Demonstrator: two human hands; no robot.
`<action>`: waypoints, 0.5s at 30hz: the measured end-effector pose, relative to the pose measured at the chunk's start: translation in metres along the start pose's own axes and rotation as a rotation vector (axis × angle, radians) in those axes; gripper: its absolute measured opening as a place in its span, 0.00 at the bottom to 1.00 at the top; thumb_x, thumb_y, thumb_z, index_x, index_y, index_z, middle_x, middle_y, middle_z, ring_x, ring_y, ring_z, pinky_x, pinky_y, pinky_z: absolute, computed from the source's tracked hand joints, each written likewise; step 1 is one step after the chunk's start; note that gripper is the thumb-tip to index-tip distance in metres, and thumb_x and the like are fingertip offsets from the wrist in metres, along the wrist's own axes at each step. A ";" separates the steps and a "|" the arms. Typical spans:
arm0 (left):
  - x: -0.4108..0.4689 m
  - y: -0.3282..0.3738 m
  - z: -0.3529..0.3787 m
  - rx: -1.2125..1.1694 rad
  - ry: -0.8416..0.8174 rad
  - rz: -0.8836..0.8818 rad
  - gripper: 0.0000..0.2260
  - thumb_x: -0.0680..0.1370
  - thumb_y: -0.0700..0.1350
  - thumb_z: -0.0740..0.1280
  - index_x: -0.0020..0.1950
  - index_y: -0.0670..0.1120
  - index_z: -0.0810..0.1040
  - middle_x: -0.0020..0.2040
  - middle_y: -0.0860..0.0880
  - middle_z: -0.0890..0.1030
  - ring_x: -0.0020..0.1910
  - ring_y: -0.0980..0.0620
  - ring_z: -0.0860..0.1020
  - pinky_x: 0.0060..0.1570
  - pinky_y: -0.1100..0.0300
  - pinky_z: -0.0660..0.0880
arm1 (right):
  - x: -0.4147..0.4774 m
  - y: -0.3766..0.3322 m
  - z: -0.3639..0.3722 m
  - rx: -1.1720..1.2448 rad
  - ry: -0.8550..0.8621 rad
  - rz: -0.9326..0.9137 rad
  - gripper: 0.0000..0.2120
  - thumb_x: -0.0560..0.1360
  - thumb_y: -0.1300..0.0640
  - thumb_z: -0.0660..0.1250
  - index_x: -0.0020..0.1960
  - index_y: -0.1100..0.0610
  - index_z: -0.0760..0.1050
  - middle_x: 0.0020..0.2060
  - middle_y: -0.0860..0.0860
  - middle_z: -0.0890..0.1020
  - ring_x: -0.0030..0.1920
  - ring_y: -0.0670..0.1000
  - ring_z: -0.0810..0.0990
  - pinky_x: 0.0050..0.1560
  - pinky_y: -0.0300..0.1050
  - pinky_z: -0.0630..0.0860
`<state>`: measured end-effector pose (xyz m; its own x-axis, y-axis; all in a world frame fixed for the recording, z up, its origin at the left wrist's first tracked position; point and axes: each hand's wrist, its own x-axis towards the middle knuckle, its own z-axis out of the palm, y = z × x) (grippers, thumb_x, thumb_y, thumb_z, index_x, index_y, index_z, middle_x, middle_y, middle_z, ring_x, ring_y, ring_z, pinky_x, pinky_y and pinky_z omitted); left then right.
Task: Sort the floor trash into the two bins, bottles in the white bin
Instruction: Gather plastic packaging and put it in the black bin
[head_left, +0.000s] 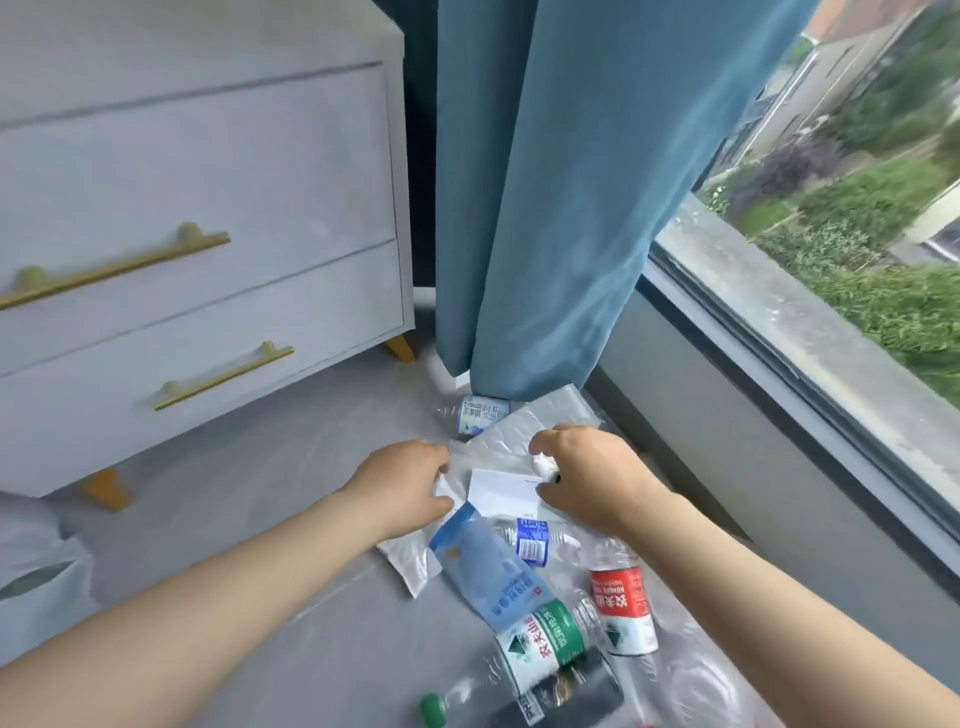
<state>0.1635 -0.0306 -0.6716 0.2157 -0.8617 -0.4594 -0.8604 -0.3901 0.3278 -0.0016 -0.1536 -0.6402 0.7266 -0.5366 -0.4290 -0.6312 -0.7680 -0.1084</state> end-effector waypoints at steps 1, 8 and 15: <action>0.010 -0.008 0.015 0.004 0.007 0.016 0.15 0.75 0.52 0.66 0.60 0.48 0.74 0.58 0.50 0.77 0.57 0.49 0.75 0.55 0.59 0.71 | 0.008 0.004 0.014 -0.017 0.012 -0.001 0.21 0.73 0.54 0.66 0.66 0.52 0.72 0.59 0.50 0.78 0.58 0.54 0.78 0.54 0.46 0.76; 0.043 -0.036 0.091 0.051 0.087 0.059 0.18 0.76 0.56 0.64 0.62 0.49 0.73 0.60 0.50 0.76 0.58 0.48 0.75 0.55 0.58 0.70 | 0.019 0.015 0.088 -0.026 0.105 -0.030 0.21 0.73 0.51 0.67 0.66 0.49 0.72 0.59 0.48 0.78 0.57 0.52 0.78 0.55 0.45 0.75; 0.026 -0.030 0.117 -0.073 0.085 0.064 0.22 0.74 0.58 0.67 0.64 0.49 0.71 0.63 0.52 0.74 0.60 0.51 0.74 0.58 0.58 0.71 | -0.004 0.013 0.124 -0.010 0.074 -0.020 0.21 0.73 0.51 0.68 0.66 0.50 0.72 0.60 0.47 0.78 0.60 0.50 0.76 0.58 0.46 0.75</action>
<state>0.1411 -0.0033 -0.7905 0.2028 -0.9087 -0.3649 -0.8386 -0.3535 0.4144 -0.0459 -0.1178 -0.7516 0.7573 -0.5453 -0.3594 -0.6139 -0.7821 -0.1069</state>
